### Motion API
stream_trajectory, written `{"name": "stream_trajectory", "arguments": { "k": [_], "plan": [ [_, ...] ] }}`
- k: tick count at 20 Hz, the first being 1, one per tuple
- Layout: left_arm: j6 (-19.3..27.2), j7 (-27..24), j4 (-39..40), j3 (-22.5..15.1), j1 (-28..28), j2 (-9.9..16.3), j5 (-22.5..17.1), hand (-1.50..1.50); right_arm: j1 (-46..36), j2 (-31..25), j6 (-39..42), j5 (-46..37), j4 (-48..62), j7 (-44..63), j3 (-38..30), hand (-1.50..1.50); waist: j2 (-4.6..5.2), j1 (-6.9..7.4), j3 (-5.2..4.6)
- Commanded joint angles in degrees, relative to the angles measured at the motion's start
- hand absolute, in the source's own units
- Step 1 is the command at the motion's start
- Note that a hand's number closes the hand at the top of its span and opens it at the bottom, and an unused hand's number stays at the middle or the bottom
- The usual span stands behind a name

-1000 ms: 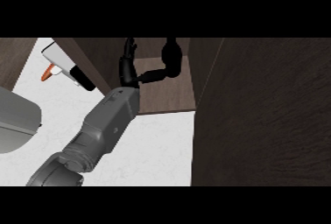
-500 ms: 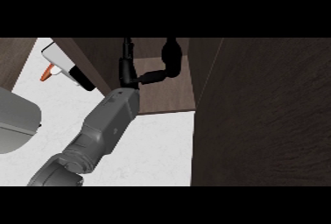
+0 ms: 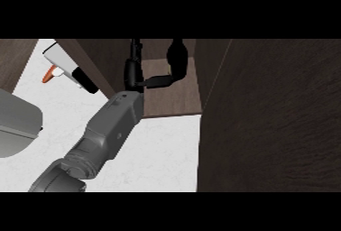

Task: Pick up the wine, place it into the cabinet and close the cabinet

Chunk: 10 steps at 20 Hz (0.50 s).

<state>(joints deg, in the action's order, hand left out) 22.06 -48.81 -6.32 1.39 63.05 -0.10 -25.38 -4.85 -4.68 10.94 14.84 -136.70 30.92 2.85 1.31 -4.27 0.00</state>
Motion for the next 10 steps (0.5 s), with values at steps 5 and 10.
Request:
{"name": "stream_trajectory", "arguments": {
  "k": [5, 10],
  "plan": [
    [-4.3, -2.2, 0.1, 0.4, -4.3, 0.1, -1.5, -1.5, -1.7, -0.6, -1.9, 2.0, -4.9, 4.7, 0.3, -1.5, -0.38, 0.85, -0.1],
    [-6.2, -2.5, -1.8, 0.0, -5.1, 0.1, -4.3, -1.5, 1.6, -1.3, -0.8, 2.7, -5.6, 3.1, -1.1, -1.5, -0.75, 0.9, -0.03]
  ]
}}
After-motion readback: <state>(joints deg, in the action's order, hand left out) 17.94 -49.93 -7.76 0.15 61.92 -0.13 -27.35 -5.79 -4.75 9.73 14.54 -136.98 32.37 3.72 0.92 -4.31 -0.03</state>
